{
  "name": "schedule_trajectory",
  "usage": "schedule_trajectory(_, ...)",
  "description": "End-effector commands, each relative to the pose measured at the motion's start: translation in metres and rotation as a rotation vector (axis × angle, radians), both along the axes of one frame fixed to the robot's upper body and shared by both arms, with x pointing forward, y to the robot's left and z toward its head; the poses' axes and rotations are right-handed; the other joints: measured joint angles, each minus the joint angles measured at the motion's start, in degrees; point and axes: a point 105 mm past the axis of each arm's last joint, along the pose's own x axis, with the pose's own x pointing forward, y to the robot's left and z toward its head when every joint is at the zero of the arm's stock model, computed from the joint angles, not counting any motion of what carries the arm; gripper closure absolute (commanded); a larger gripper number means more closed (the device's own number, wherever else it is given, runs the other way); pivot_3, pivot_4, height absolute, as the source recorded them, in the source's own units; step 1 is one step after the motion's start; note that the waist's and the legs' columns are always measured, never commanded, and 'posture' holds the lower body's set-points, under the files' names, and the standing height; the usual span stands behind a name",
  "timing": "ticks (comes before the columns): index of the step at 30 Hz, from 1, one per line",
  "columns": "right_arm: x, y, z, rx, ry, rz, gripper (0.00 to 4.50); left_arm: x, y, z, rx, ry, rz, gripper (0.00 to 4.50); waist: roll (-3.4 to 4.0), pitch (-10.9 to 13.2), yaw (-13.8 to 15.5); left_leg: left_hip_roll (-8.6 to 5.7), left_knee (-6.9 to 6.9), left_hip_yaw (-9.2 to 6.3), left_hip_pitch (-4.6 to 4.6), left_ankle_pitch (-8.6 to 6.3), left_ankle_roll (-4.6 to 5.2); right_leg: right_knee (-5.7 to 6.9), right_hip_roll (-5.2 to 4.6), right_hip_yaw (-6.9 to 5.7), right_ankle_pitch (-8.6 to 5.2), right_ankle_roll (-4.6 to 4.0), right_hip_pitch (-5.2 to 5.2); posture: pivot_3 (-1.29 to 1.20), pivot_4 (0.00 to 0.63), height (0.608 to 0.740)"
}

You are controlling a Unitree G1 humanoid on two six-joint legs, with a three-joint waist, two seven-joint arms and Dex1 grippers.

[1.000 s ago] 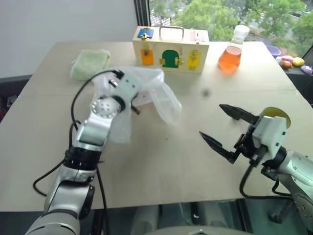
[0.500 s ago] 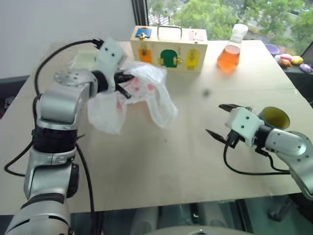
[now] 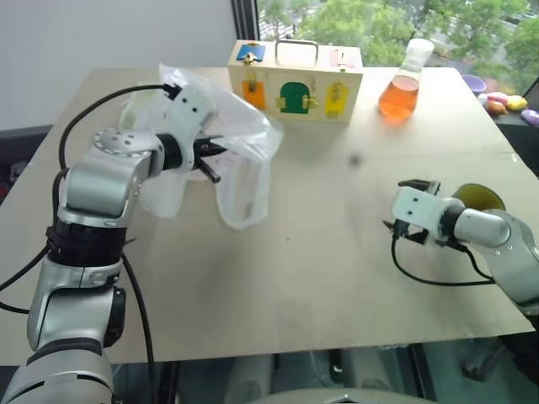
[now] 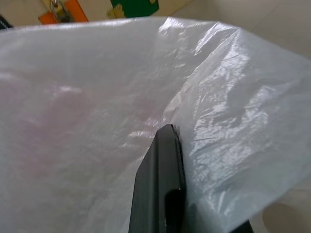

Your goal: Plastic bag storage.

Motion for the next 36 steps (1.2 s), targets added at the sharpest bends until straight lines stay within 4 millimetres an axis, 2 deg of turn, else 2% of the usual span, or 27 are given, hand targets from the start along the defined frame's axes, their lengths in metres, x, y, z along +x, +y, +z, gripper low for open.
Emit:
schedule_trajectory(1,0.002,0.000,0.027,0.121,0.003,-0.051,0.00,-0.005,0.002,0.016,-0.039,-0.072,0.039,4.45,0.00,0.0,0.1,0.01,0.00,-0.02,0.02,0.00,0.00,0.06,0.02,0.00,0.00,-0.01,0.00,0.00,0.150,0.740)
schedule_trajectory(5,0.002,-0.014,0.029,0.053,-0.026,-0.102,0.00,-0.008,0.000,0.010,-0.063,-0.077,0.064,4.45,0.01,0.0,0.4,0.00,0.02,-0.03,0.05,0.00,0.00,0.10,0.02,-0.01,0.00,0.00,0.00,0.00,0.150,0.740)
schedule_trajectory(8,-0.006,-0.011,0.061,0.318,-0.021,-0.168,0.00,-0.009,-0.001,0.010,-0.087,-0.087,0.083,4.45,0.00,0.0,0.4,-0.01,0.13,-0.04,-0.03,0.00,0.00,0.10,0.00,-0.01,0.00,0.00,0.01,0.00,0.150,0.740)
schedule_trajectory(10,-0.016,-0.009,0.074,0.438,-0.017,-0.190,0.00,-0.009,0.001,0.010,-0.096,-0.090,0.099,4.45,0.01,0.0,0.5,-0.01,0.13,-0.07,-0.05,0.00,0.00,0.12,0.01,-0.02,0.01,0.00,0.00,0.00,0.150,0.740)
schedule_trajectory(12,-0.039,0.004,0.085,0.585,0.040,-0.140,0.00,-0.007,0.002,0.006,-0.108,-0.083,0.111,4.45,0.01,0.0,0.5,0.00,0.12,-0.14,-0.04,0.00,0.00,0.14,0.02,-0.06,0.01,0.00,0.00,0.00,0.150,0.740)
schedule_trajectory(15,-0.081,0.018,0.088,0.665,0.086,-0.037,0.00,-0.003,-0.002,0.001,-0.124,-0.069,0.105,4.45,0.02,0.0,0.6,0.00,0.12,-0.16,-0.02,0.00,0.00,0.16,0.02,-0.08,0.01,-0.01,0.02,0.00,0.150,0.740)
schedule_trajectory(17,-0.095,0.007,0.082,0.623,0.083,-0.118,0.00,0.004,-0.007,-0.001,-0.130,-0.063,0.087,4.45,0.02,0.0,1.2,-0.01,0.12,-0.22,-0.04,-0.01,0.01,0.13,0.02,-0.16,0.00,-0.01,0.06,0.00,0.150,0.740)
schedule_trajectory(20,-0.097,-0.022,0.076,0.516,0.056,-0.304,0.00,0.012,-0.015,-0.001,-0.137,-0.062,0.058,4.45,0.03,0.0,1.4,-0.08,0.19,-0.10,-0.03,-0.01,0.01,0.13,-0.07,-0.09,0.01,0.01,0.06,0.00,0.150,0.740)
schedule_trajectory(24,-0.096,-0.045,0.068,0.415,0.073,-0.456,0.00,0.020,-0.023,0.000,-0.129,-0.064,0.017,4.45,-0.02,-0.1,1.3,-0.14,0.24,-0.07,0.07,0.00,0.02,0.19,-0.13,-0.06,0.01,0.02,0.11,0.00,0.150,0.740)
schedule_trajectory(30,-0.097,-0.072,0.061,0.212,0.134,-0.440,0.00,0.019,-0.023,0.001,-0.129,-0.069,0.018,4.45,0.03,-0.1,0.7,-0.09,0.24,-0.04,0.05,0.00,0.02,0.17,-0.09,-0.03,0.01,0.01,0.11,0.00,0.150,0.740)
schedule_trajectory(36,-0.084,-0.094,0.059,0.091,0.156,-0.370,0.00,0.011,-0.014,0.000,-0.129,-0.083,0.054,4.45,0.02,-0.1,0.4,-0.09,0.23,0.04,0.07,0.00,0.02,0.12,-0.09,0.04,0.00,0.04,0.11,0.00,0.150,0.740)
